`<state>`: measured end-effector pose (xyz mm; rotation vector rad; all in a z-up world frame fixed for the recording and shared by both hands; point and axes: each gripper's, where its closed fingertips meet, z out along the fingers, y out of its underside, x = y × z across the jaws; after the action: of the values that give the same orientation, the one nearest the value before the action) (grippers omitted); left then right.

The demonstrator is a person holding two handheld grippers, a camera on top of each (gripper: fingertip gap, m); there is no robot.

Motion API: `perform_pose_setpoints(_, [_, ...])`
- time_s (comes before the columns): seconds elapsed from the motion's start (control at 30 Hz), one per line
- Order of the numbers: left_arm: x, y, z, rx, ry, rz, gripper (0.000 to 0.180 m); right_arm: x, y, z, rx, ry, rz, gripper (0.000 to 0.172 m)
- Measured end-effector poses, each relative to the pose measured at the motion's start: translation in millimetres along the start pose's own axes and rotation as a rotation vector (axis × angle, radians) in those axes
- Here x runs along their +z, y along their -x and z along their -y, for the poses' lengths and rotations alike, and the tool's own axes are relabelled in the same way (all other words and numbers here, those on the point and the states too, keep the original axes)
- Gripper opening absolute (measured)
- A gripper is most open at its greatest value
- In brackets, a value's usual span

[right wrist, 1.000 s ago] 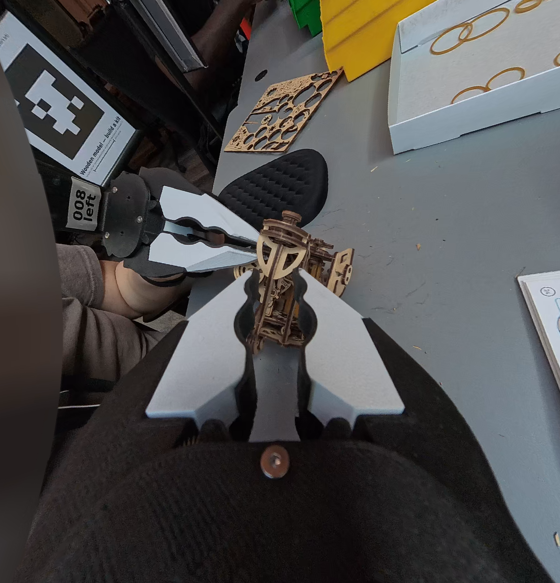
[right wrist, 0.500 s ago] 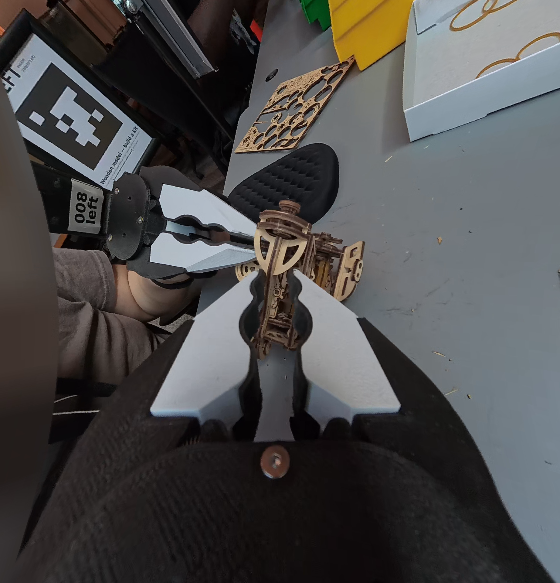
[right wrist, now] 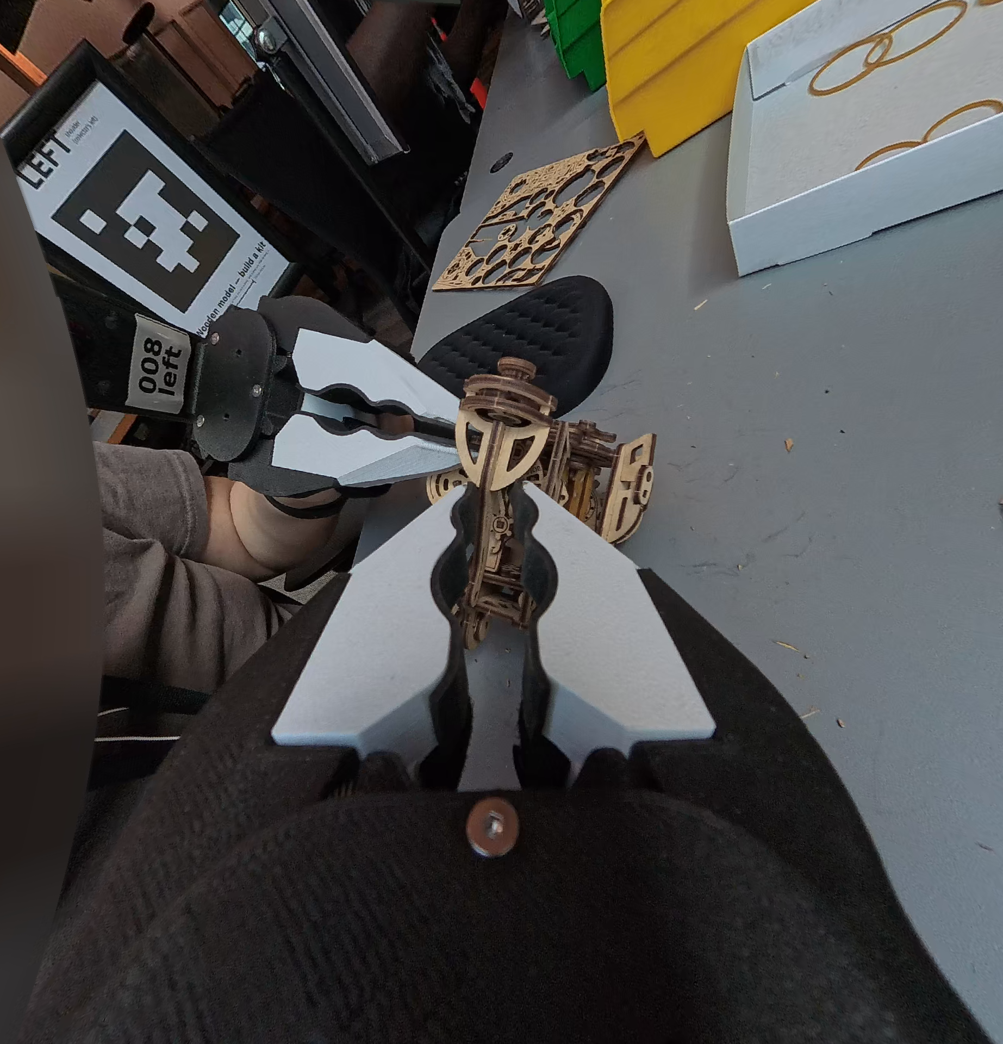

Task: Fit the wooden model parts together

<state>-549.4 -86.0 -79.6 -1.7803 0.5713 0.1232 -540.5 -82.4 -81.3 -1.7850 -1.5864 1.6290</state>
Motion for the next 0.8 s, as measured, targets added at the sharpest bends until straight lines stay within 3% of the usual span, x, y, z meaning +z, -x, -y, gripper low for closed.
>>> perform_pose_setpoints(0.37, [-1.0,-0.4,0.1,-0.028,-0.033,-0.015,0.0,-0.1,2.7,-0.4,-0.065,-0.013,0.03,0.01])
perform_pose_setpoints(0.8, [-0.2,0.4,-0.2,-0.027,-0.042,0.017,0.0,0.3,4.7,5.2,0.175,-0.071,0.165,0.023])
